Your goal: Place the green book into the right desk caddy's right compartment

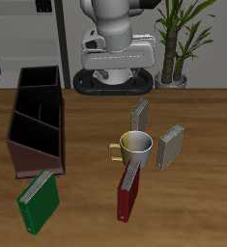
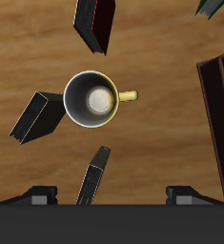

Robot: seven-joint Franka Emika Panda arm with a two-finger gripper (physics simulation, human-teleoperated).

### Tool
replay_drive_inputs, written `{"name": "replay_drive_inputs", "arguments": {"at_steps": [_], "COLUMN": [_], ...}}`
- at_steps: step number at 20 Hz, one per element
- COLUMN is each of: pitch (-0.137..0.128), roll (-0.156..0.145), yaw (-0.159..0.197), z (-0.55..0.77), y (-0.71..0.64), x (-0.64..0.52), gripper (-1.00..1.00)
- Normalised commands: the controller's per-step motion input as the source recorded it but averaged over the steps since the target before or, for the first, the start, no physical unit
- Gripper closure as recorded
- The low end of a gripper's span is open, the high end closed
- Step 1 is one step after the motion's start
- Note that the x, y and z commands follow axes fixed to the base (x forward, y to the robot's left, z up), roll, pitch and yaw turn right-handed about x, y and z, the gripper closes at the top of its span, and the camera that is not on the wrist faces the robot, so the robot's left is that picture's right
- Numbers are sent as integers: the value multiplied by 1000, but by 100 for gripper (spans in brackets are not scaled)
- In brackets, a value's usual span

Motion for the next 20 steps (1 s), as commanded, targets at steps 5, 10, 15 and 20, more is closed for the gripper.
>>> {"name": "replay_drive_inputs", "arguments": {"at_steps": [5, 10, 15, 20], "pitch": [-24, -50, 6, -43], "roll": [-32, -44, -33, -27], "yaw": [-5, 22, -12, 59], "z": [65, 104, 85, 161], "y": [-2, -1, -44, -128], "x": [49, 207, 205, 319], "gripper": [-100, -100, -100, -100]}}
